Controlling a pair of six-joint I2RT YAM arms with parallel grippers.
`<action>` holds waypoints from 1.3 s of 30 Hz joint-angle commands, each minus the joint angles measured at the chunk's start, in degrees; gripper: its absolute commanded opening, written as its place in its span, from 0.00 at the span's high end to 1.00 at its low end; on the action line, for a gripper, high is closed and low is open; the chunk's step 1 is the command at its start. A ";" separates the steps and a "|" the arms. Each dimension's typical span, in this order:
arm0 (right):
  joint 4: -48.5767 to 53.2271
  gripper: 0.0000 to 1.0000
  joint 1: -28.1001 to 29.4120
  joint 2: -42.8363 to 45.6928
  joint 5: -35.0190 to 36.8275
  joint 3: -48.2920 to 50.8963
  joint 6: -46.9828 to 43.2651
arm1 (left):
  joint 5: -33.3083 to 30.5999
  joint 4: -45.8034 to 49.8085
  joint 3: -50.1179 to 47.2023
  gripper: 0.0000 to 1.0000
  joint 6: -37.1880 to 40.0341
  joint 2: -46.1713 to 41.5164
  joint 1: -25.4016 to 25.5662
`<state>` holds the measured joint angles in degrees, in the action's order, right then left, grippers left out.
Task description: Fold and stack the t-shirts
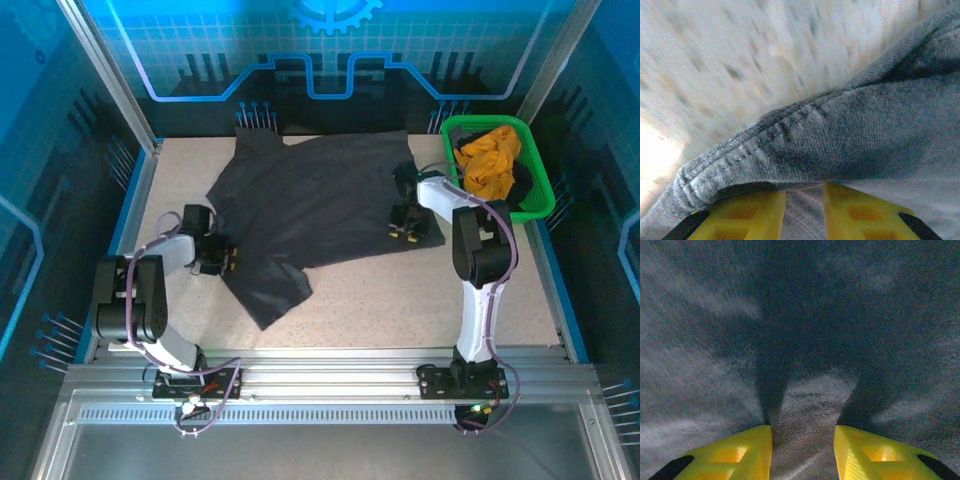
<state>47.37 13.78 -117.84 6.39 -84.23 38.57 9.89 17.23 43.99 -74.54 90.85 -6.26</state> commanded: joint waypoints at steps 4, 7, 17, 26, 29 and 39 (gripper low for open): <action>3.71 0.60 6.59 10.73 -4.84 16.67 13.69 | -0.74 6.86 -2.12 0.71 8.98 0.00 -5.47; 2.71 0.60 6.84 15.01 -3.81 21.61 16.91 | 2.16 6.84 -2.06 0.70 10.55 0.80 -5.18; 0.73 0.59 0.70 20.14 -2.44 17.74 6.02 | -3.16 18.44 3.28 0.44 17.72 -9.80 3.60; 4.22 0.55 -1.90 29.29 -3.27 21.43 3.23 | -6.35 34.46 -6.46 0.46 12.00 -28.24 10.56; 3.45 0.53 -2.38 33.31 -5.47 26.18 3.61 | -2.62 34.35 -11.36 0.45 9.23 -32.62 13.38; 2.52 0.50 -6.26 38.96 -9.12 33.07 3.26 | -0.03 28.58 -15.34 0.44 4.20 -27.77 20.93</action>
<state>49.32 8.75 -80.44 -0.84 -51.86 42.52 8.23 47.48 29.39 -68.14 60.80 13.32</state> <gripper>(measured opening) 0.495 0.558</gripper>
